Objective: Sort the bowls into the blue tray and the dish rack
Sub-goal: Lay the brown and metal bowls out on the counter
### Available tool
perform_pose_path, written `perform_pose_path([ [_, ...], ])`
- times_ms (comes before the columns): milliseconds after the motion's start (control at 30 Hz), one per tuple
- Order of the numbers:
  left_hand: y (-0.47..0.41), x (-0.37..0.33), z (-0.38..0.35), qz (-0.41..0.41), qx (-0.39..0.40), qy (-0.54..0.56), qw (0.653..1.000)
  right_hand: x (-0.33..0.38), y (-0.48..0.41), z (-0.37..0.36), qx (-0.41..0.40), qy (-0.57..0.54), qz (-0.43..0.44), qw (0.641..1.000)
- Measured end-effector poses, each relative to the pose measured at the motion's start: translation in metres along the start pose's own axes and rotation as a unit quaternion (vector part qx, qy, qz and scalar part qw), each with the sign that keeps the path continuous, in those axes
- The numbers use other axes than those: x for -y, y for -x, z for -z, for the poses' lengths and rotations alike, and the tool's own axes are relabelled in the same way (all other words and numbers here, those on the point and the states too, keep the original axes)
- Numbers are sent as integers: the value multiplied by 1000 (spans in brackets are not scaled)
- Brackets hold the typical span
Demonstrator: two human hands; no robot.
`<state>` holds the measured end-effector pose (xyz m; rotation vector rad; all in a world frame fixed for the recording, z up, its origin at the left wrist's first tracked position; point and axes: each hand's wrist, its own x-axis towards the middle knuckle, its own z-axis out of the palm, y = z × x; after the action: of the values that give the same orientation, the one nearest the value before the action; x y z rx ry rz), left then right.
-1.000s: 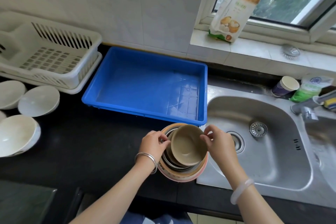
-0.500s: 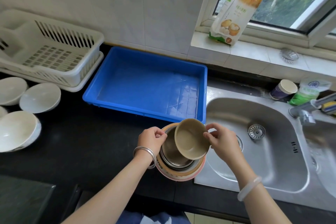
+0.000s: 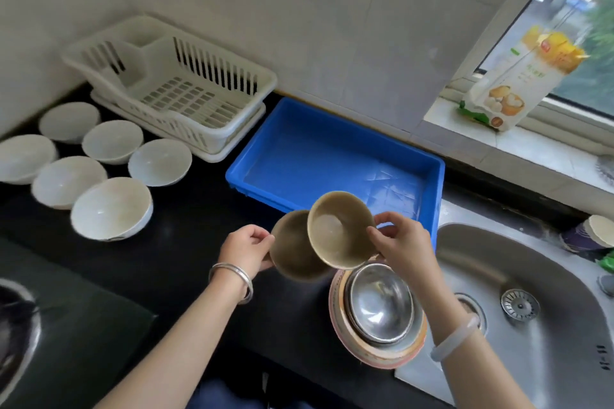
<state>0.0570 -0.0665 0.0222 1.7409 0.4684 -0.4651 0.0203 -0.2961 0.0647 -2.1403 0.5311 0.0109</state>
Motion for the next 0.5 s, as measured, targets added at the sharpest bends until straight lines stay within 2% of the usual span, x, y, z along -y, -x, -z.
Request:
perform_pose_path([
  [200,-18,35,74,44,-106,103,988,29,-35,-85,71,-1,-7,997],
  [367,-34,65,116,76,-198,138,967,58,-52,-159,127,-1,-17,992],
  [500,-45,79,139,84,-248,163,951,76,-62,-209,161,-26,-62,985],
])
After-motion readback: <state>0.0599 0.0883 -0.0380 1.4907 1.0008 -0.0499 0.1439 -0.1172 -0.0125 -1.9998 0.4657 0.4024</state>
